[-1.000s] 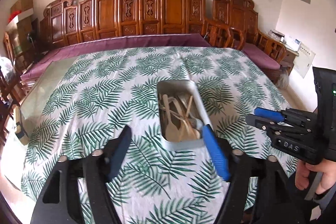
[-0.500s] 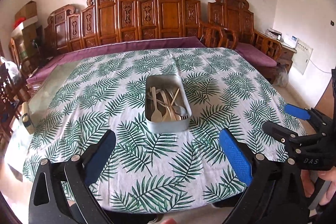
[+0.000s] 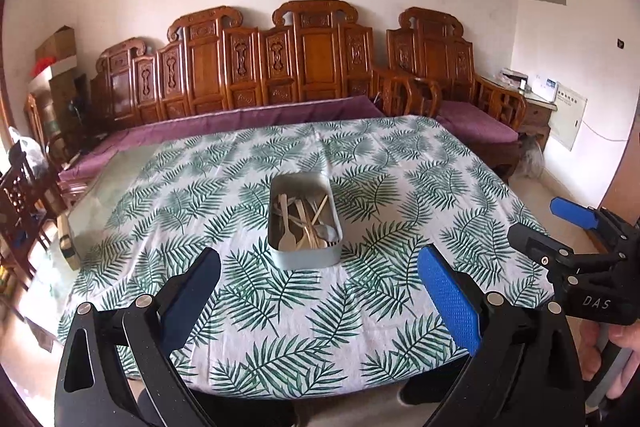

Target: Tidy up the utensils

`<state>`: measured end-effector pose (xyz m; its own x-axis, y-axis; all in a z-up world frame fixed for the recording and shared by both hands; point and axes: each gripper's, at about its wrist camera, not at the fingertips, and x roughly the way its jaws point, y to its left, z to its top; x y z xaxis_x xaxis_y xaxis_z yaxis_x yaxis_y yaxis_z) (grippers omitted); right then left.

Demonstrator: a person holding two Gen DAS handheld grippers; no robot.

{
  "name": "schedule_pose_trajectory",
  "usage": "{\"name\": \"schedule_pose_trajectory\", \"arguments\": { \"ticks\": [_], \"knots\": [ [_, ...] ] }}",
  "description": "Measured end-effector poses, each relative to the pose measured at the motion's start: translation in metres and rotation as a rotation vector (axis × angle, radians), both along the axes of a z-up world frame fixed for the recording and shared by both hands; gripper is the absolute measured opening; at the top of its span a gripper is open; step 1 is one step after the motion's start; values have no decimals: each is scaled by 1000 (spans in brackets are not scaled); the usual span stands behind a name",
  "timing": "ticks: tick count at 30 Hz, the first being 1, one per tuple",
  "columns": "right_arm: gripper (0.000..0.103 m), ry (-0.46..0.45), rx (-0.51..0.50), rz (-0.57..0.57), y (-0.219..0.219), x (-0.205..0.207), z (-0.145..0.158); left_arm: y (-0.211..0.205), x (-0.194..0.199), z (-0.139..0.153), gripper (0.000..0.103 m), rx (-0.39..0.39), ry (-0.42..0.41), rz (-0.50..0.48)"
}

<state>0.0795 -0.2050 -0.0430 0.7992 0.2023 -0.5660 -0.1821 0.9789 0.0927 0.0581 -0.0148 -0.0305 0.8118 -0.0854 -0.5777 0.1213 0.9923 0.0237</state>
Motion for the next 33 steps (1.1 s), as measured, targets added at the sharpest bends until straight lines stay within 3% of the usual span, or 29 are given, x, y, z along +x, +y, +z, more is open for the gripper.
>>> {"name": "schedule_pose_trajectory", "arguments": {
  "ticks": [18, 33],
  "knots": [
    [100, -220, 18, -18, -4, -57, 78, -3, -49, 68, 95, -17, -181, 48],
    [100, -236, 2, -33, -4, -67, 76, 1, -59, 66, 95, -45, -186, 56]
  ]
}}
